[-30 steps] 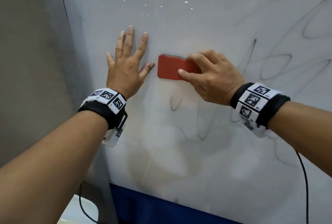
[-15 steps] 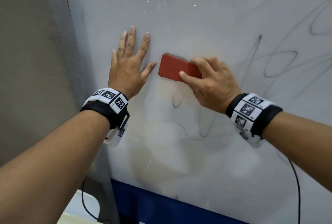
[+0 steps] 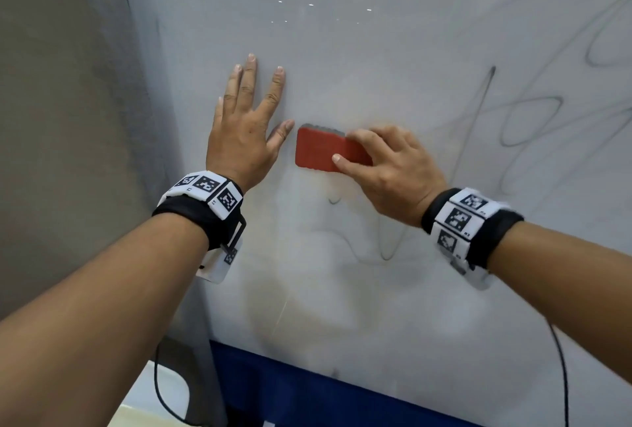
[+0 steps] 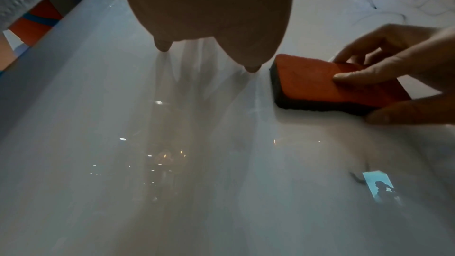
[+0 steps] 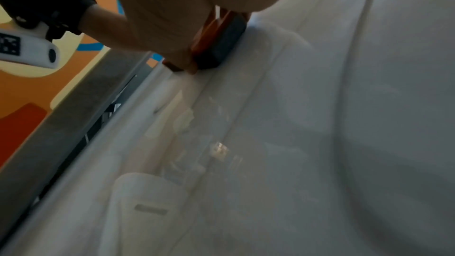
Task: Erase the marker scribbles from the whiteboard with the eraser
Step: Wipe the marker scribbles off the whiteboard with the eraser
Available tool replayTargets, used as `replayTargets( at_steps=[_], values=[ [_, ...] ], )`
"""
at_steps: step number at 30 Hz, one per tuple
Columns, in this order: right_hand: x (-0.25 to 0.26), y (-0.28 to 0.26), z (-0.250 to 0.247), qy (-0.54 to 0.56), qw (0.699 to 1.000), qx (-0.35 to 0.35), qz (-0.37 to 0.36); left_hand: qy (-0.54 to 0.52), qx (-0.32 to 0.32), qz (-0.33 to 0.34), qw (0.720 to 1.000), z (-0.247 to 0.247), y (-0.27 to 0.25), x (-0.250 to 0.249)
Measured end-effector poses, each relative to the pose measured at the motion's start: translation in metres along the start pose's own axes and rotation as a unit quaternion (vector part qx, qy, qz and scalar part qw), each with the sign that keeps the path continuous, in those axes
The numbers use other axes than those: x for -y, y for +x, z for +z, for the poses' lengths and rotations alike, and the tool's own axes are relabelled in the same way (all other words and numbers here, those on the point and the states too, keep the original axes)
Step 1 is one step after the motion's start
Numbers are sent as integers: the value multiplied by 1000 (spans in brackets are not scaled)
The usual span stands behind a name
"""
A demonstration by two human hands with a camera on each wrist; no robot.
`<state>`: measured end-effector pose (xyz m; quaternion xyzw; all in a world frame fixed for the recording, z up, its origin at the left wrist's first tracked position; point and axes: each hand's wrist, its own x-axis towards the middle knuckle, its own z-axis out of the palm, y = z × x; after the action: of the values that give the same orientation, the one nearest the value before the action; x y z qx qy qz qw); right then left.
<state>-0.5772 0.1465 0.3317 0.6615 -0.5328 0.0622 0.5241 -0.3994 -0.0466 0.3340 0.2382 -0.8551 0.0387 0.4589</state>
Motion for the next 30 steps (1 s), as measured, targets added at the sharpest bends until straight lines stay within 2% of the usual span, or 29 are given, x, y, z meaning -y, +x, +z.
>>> replayTargets(
  at_steps=[2, 5, 7, 13, 17, 20, 24, 28, 30],
  values=[
    [16, -13, 10, 5, 1000, -4, 5, -11, 2, 4, 1000, 1, -2, 0],
    [26, -26, 17, 2, 997, 46, -57, -13, 20, 24, 999, 1, -10, -1],
    [26, -27, 19, 1, 996, 54, -70, -9, 40, 45, 998, 3, -19, -2],
    [30, -26, 14, 0, 997, 45, -57, 34, 77, 195, 977, 19, -53, -9],
    [30, -25, 6, -12, 998, 57, -17, 37, 44, 226, 972, 31, -63, -20],
    [28, -29, -3, -40, 993, 105, 30, 20, 21, 240, 970, 37, -66, -25],
    [14, -45, -19, -81, 981, 154, 83, 8, 9, 211, 977, 36, -71, -26],
    [7, -55, -21, -90, 978, 170, 79, 4, 2, 87, 996, 33, -75, -26],
    [10, -55, -19, -89, 977, 174, 85, 25, -4, 47, 999, 38, -79, -33]
  ],
)
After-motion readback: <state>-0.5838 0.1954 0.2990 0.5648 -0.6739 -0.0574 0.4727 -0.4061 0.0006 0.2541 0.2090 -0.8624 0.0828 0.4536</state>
